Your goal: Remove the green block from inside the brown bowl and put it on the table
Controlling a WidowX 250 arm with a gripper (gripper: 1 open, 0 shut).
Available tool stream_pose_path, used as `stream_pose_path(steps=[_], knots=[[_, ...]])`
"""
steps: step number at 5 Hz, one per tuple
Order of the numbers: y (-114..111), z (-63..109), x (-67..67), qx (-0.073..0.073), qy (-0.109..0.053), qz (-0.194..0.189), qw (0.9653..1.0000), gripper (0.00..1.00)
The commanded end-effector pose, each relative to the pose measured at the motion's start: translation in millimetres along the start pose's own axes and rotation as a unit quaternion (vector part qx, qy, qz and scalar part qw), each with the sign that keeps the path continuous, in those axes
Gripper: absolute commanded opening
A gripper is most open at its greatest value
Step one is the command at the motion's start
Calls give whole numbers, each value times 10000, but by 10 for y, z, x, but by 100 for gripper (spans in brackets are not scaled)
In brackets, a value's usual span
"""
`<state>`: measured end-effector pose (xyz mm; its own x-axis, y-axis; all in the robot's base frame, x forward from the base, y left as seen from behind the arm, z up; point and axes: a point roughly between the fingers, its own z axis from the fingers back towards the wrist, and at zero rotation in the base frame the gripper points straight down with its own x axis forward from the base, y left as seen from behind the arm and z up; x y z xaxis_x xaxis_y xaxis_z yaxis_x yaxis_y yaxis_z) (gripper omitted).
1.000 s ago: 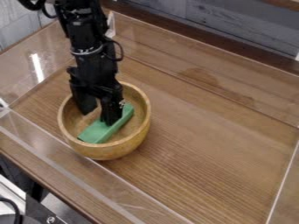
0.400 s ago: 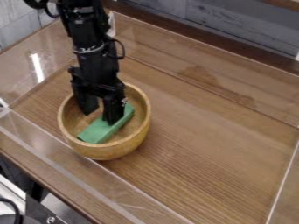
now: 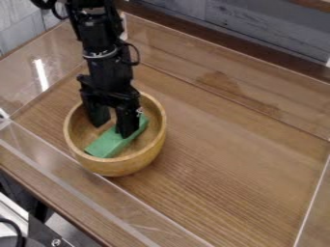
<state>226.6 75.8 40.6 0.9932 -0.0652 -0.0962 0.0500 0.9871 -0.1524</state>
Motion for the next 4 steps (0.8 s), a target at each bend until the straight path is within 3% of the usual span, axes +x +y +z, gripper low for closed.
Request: stream_pose_path(steps=[1, 2, 3, 4], knots=[[10, 46, 102, 57, -181, -36, 9998, 100], [3, -18, 121, 10, -174, -26, 9998, 100], [-32, -67, 121, -49, -131, -6, 9999, 0], [-77, -76, 102, -120, -55, 30, 9999, 0]])
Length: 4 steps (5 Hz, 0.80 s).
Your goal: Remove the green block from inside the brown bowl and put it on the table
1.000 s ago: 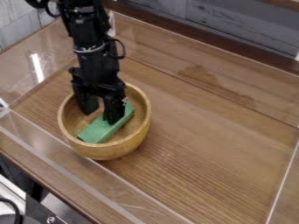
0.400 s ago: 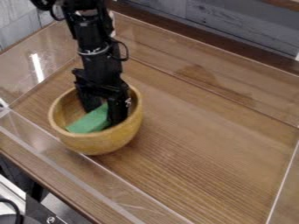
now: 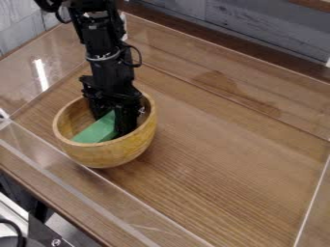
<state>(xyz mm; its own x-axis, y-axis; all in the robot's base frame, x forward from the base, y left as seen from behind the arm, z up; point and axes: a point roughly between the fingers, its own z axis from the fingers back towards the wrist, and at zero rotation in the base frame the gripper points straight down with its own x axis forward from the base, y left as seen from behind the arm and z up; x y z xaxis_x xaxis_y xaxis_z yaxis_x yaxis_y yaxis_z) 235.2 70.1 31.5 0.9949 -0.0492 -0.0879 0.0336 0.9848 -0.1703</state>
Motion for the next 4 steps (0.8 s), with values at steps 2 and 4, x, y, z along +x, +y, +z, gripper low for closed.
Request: stream_pose_path(steps=[2, 4], knots=[[-156, 33, -59, -180, 222, 39, 9996, 0], [-272, 58, -116, -316, 437, 117, 9985, 0]])
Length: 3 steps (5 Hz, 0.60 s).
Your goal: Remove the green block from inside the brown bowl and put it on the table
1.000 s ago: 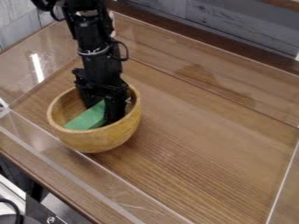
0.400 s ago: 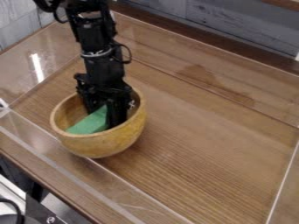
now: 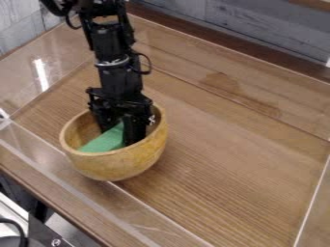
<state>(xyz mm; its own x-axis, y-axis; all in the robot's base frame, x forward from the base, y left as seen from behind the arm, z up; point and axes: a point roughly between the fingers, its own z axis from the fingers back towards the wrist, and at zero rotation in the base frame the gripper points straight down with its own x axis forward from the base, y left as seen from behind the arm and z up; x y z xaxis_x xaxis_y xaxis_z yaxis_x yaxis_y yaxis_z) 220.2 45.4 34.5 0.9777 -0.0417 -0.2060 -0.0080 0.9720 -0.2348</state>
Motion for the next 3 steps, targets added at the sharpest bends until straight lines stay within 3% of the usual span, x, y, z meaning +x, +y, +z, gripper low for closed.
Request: stream_pose_path(steps=[1, 3], knots=[[-72, 92, -15, -18, -28, -11, 10000, 0], [-143, 85, -71, -108, 210, 36, 9997, 0]])
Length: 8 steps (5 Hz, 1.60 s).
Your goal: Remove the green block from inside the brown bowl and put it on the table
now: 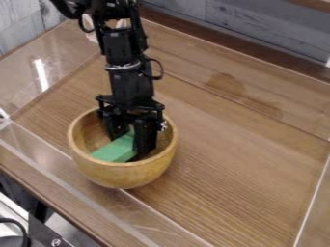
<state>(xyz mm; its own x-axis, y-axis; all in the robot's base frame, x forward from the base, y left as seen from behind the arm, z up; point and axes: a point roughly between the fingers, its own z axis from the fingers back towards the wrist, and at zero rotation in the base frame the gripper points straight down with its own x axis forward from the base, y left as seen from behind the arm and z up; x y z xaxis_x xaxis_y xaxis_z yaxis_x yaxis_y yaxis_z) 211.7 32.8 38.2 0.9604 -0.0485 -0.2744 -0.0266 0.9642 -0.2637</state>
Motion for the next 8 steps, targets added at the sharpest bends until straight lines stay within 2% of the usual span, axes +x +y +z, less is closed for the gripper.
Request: stream_pose_path(steps=[1, 5, 8], knots=[[-53, 123, -31, 18, -35, 0, 10000, 0], [-181, 209, -190, -142, 398, 59, 9991, 0], [-264, 337, -285, -242, 630, 43, 9977, 0]])
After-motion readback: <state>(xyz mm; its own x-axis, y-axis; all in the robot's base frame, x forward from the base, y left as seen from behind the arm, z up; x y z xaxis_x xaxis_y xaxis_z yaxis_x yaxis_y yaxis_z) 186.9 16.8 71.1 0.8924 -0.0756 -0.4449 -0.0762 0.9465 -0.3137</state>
